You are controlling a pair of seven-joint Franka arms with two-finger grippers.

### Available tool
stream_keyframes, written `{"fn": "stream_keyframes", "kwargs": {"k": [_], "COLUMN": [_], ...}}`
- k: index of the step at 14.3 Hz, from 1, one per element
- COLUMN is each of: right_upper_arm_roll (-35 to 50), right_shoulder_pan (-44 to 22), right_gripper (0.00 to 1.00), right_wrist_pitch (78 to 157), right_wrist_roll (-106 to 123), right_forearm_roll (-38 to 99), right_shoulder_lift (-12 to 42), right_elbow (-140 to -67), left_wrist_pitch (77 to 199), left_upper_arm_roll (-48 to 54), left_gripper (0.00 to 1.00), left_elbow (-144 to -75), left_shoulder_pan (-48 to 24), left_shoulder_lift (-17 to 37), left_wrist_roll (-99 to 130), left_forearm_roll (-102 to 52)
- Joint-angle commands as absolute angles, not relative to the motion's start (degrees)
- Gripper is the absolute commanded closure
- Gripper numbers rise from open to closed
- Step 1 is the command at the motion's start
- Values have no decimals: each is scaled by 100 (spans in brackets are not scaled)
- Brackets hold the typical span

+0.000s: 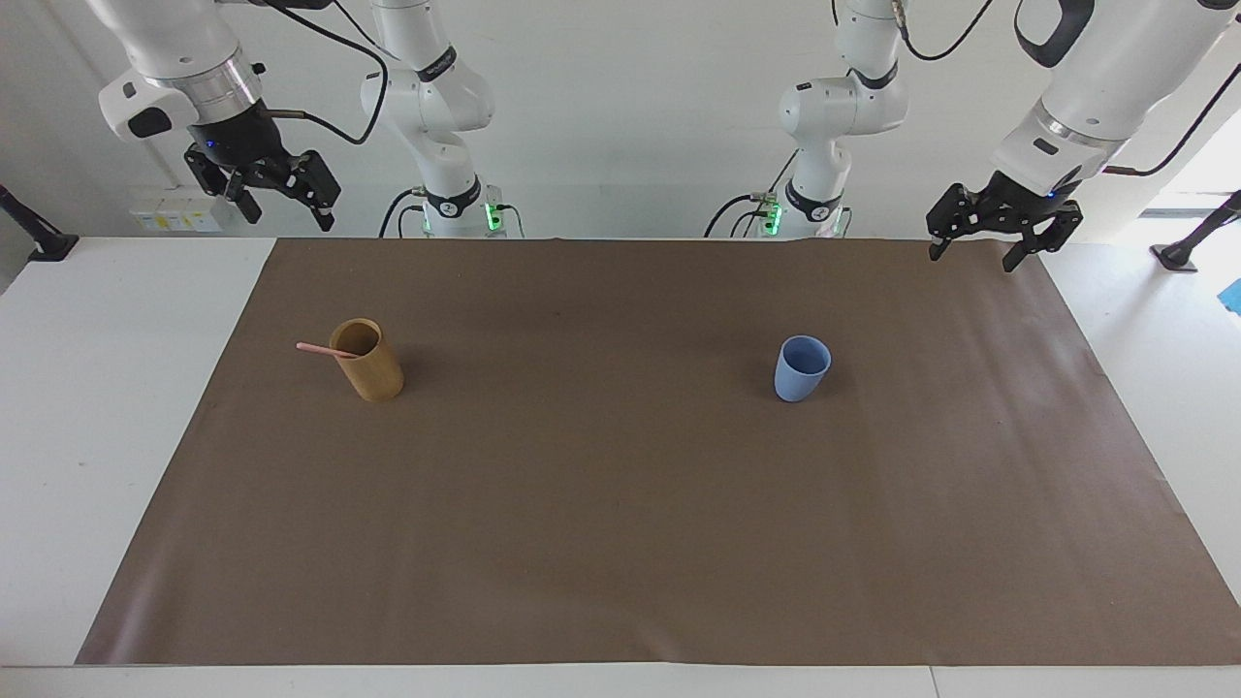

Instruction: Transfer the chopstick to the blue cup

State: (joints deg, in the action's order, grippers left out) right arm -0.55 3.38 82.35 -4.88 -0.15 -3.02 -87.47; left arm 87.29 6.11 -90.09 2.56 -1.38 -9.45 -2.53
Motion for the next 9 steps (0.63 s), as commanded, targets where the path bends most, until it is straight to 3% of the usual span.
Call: {"fn": "stream_keyframes", "kwargs": {"k": [1, 9], "right_upper_arm_roll": [-18, -26], "right_shoulder_pan": [395, 413], "right_gripper": [0, 0], "right_wrist_pitch": [8218, 8244], "right_wrist_roll": [-518, -439], "right_forearm_roll": [9, 9], "right_shoulder_lift": [-369, -369], "right_elbow": [-8824, -8824], "left_wrist_pitch": [8622, 8622], "left_upper_arm_roll": [615, 615], "left_gripper": [0, 0], "left_elbow": [-8991, -8991], "left_shoulder_pan": [299, 299], "left_shoulder_lift": [-202, -202], "left_wrist_roll": [-967, -967], "left_forearm_roll": [-281, -281]}}
